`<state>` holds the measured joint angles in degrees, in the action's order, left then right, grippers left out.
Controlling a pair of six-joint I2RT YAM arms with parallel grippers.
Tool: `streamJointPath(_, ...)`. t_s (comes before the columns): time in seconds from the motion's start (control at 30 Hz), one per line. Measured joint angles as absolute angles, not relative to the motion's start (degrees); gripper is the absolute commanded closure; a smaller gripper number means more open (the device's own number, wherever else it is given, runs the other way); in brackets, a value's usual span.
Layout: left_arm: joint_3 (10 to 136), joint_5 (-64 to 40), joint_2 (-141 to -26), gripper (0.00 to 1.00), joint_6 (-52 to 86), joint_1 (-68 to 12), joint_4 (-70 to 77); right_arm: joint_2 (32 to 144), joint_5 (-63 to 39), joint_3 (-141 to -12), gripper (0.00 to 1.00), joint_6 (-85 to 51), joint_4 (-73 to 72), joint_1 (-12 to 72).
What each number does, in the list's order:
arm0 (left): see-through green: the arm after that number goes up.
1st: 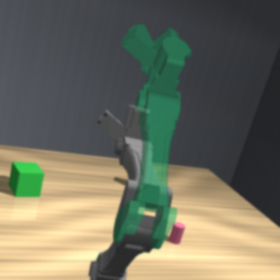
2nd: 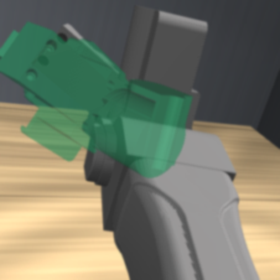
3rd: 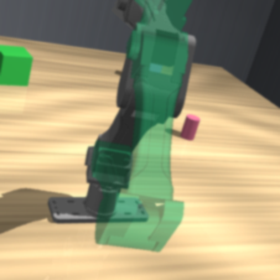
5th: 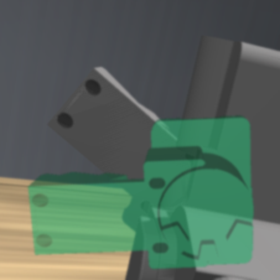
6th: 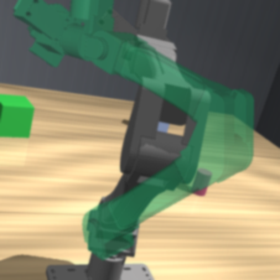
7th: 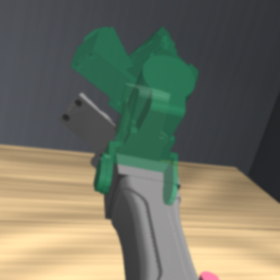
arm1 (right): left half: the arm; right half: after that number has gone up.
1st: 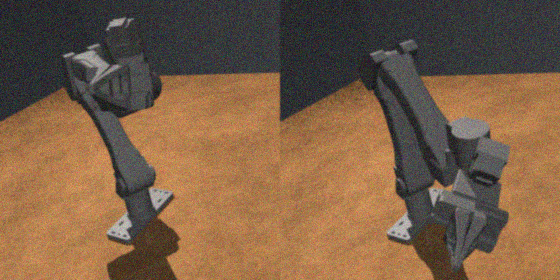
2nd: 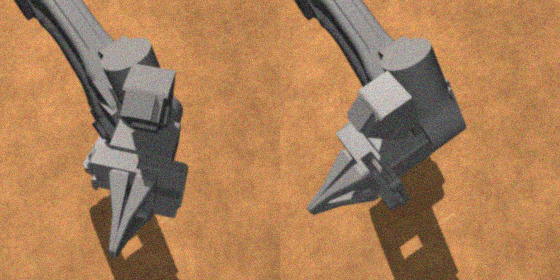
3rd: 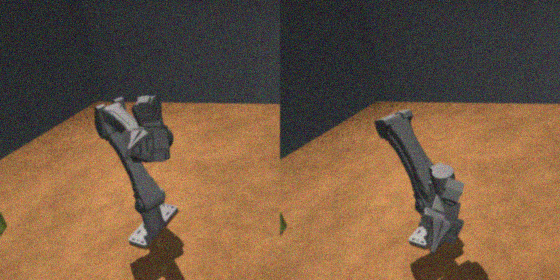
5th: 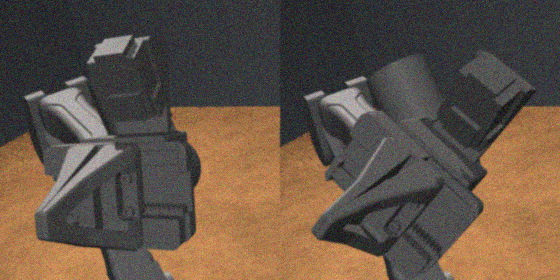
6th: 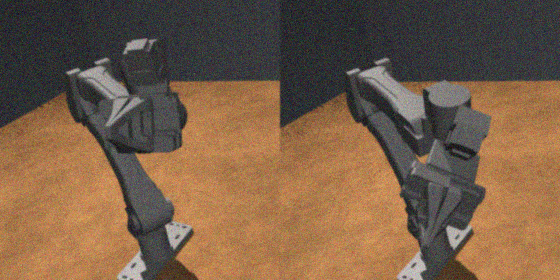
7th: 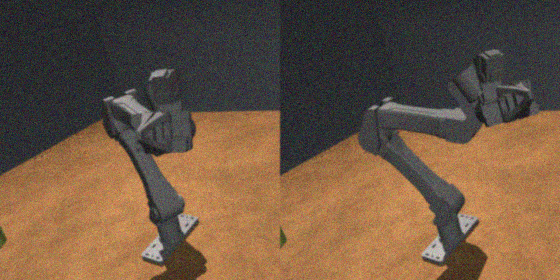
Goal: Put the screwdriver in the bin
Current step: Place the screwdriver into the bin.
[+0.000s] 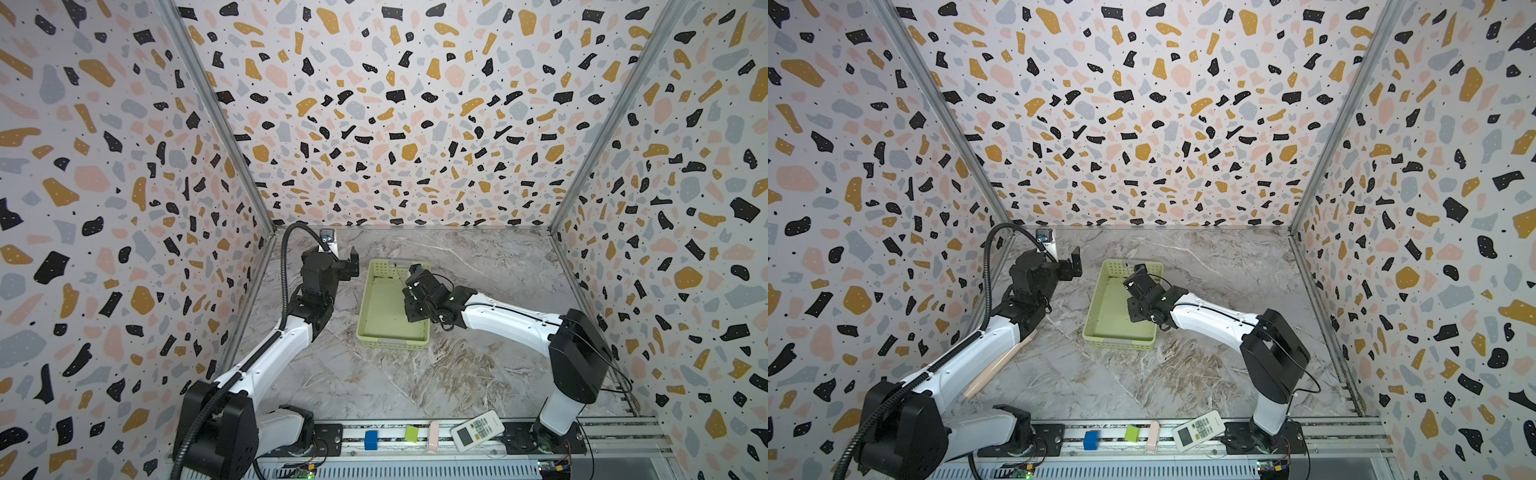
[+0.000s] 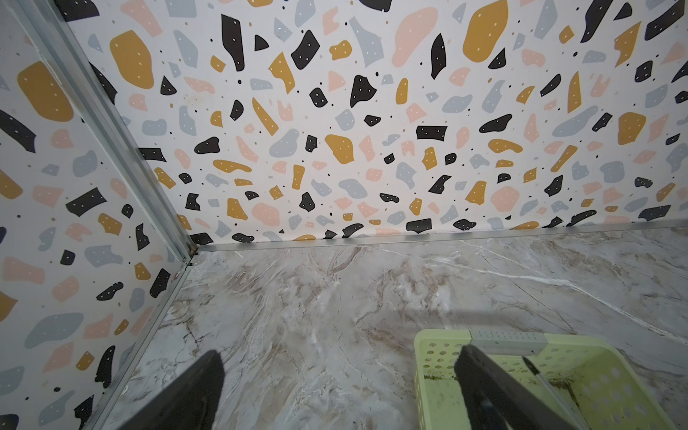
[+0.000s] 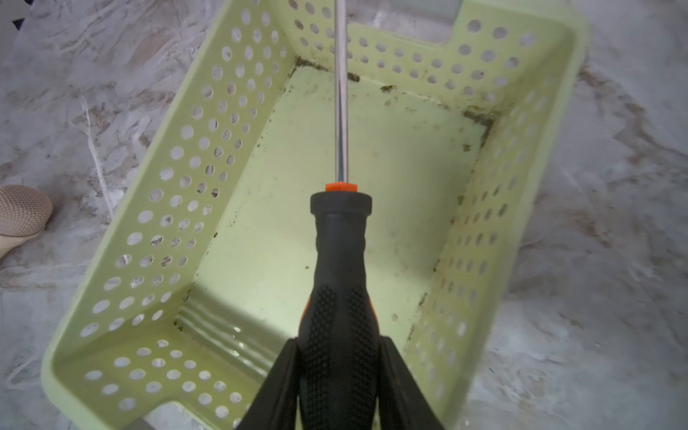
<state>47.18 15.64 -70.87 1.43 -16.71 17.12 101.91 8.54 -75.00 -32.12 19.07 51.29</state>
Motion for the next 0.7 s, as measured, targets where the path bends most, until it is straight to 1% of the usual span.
streamJointPath(0.3, 47.72, 16.49, -70.96, 0.00, 0.60, -16.73, 16.91, 109.95, 6.00, -78.19, 0.73, -31.92, 17.06, 51.86)
streamJointPath(0.7, 47.72, 17.04, -71.42, 0.01, 0.58, -16.73, 16.67, 112.46, 4.64, -78.41, 0.71, -31.83, 16.34, 51.83)
